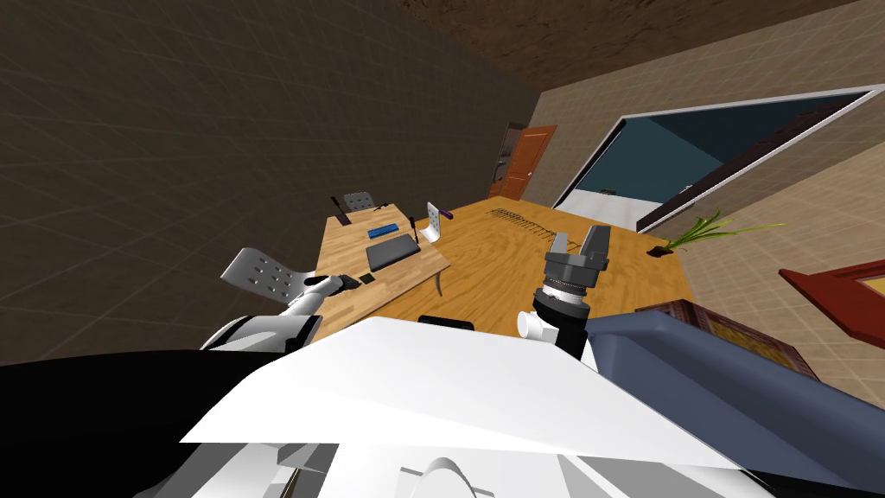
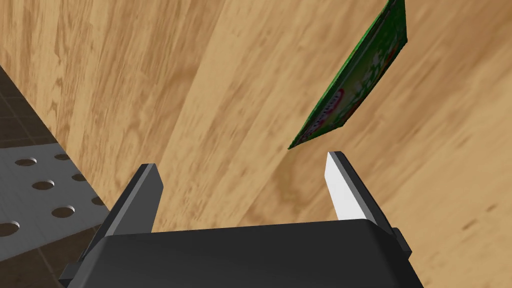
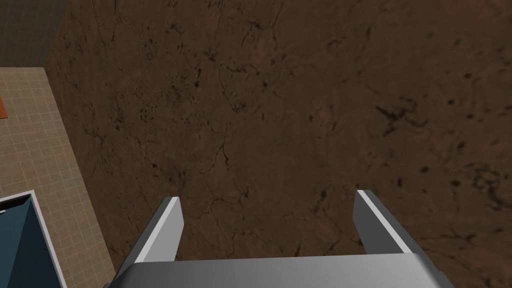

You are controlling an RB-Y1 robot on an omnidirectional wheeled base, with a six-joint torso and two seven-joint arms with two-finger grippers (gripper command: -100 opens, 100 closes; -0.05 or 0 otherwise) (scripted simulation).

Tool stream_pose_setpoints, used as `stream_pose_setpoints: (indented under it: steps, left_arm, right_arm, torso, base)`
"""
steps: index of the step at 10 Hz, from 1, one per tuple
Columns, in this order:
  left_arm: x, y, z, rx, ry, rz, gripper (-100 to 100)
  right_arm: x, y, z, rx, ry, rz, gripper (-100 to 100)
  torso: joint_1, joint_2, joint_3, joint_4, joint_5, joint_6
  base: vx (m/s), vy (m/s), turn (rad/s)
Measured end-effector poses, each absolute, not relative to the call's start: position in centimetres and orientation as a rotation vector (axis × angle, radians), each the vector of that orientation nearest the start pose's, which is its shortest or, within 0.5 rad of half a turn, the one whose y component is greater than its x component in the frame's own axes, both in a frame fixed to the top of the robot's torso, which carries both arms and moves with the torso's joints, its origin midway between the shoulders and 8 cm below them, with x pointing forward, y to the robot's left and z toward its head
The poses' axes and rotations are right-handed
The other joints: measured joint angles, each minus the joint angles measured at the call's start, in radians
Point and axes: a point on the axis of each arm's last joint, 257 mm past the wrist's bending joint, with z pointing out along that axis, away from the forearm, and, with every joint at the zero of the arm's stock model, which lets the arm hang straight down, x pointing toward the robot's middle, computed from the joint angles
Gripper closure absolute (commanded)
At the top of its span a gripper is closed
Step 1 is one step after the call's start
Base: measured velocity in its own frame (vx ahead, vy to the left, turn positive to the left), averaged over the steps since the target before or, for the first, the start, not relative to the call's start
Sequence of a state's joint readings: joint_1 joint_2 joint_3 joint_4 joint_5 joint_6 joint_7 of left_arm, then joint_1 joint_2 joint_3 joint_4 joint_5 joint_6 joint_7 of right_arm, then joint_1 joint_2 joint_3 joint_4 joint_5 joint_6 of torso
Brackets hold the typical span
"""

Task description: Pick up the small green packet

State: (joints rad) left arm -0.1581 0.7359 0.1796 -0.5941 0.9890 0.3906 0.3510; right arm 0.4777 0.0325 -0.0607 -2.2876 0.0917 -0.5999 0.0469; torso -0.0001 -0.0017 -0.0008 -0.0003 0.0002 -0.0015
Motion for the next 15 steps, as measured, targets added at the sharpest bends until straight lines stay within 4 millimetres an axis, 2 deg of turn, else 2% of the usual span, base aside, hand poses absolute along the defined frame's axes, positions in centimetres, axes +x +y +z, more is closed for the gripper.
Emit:
stream_pose_setpoints:
  steps: [9, 15]
  left_arm:
    - [32.4, 67.7, -43.6, -2.631, 0.57, -0.504, -100]
    - [31.0, 67.4, -43.6, -2.689, 0.634, -0.432, -100]
  right_arm:
    - [32.4, -28.2, 5.2, 0.497, 0.564, 1.174, 0]
    - [32.4, -28.2, 5.2, 0.497, 0.564, 1.174, 0]
  torso:
    - [0.0, -0.001, 0.0, 0.0, 0.0, 0.0]
    - [0.0, 0.0, 0.0, 0.0, 0.0, 0.0]
  base:
    - [0.016, -0.001, -0.052]
    - [0.009, 0.0, -0.029]
